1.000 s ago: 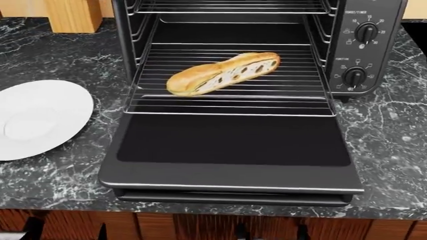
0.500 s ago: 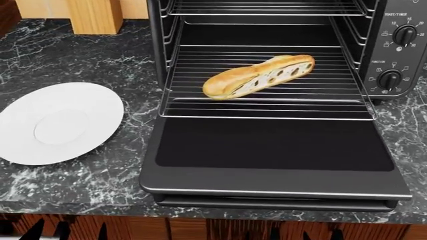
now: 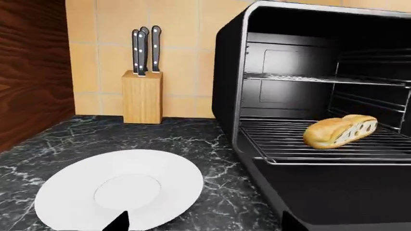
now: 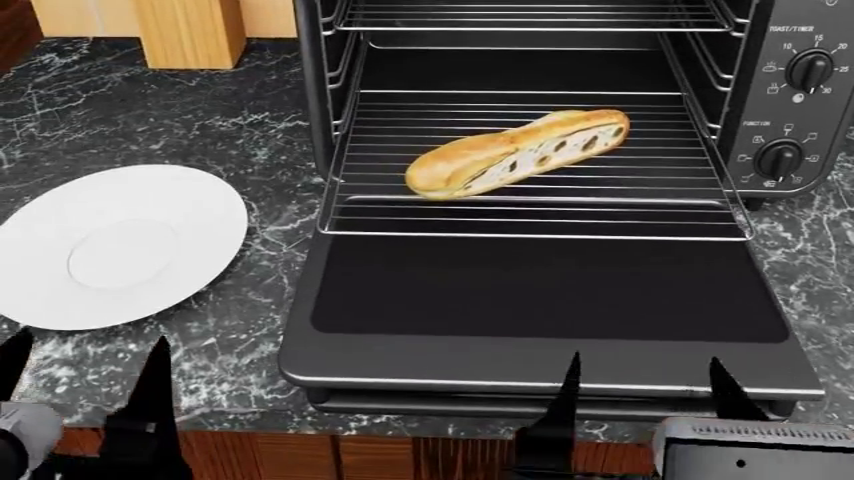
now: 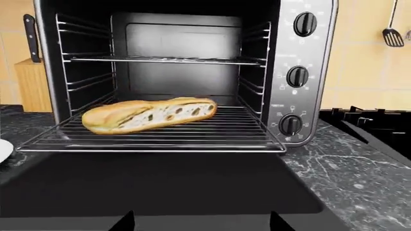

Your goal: Pick the baguette from the bottom rack and place it on the plate on the counter.

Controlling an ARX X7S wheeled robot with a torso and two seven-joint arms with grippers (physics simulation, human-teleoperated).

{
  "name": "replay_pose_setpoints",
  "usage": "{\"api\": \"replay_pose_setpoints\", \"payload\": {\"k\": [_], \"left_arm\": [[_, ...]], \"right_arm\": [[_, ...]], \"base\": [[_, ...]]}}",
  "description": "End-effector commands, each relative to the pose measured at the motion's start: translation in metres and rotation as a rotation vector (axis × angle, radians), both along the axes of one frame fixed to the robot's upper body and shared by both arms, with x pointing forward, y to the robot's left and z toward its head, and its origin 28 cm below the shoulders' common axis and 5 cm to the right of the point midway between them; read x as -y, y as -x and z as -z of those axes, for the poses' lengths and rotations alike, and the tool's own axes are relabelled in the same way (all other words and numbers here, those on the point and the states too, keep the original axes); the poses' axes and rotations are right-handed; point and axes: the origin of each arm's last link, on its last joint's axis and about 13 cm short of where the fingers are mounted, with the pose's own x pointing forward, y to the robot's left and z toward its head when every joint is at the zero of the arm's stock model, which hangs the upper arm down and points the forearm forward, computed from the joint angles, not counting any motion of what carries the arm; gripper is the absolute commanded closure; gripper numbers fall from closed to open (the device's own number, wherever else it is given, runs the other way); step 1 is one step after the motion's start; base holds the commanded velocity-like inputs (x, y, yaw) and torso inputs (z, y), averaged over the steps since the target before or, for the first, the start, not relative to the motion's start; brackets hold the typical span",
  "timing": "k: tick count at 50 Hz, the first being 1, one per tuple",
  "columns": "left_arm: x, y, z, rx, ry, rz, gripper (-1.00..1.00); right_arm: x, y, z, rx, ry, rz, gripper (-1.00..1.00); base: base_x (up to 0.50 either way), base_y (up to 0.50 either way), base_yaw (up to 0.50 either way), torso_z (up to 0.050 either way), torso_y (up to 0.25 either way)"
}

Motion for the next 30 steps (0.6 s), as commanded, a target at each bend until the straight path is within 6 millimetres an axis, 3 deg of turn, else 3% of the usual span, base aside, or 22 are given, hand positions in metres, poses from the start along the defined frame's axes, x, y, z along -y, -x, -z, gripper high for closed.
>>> {"api": "replay_pose_setpoints", "payload": {"k": [1,7,17,30], "left_arm": [[-0.009,0.006,-0.058,0.024,-0.055,0.056,-1.0],[-0.02,0.006,-0.079,0.023,-0.08,0.057,-1.0],[-0.025,0.017,-0.087,0.031,-0.098,0.044,-1.0],[-0.024,0.015,-0.089,0.039,-0.09,0.048,-1.0]], "right_arm": [[0.021,0.015,-0.06,0.036,0.061,0.024,-1.0],[0.038,0.015,-0.089,0.042,0.042,0.044,-1.0],[0.038,0.018,-0.091,0.023,0.026,-0.005,-1.0],[0.038,0.02,-0.097,0.027,0.016,-0.021,-1.0]], "base": [[0.0,0.0,0.0,0.0,0.0],[0.0,0.0,0.0,0.0,0.0],[0.14,0.0,0.0,0.0,0.0],[0.22,0.0,0.0,0.0,0.0]]}}
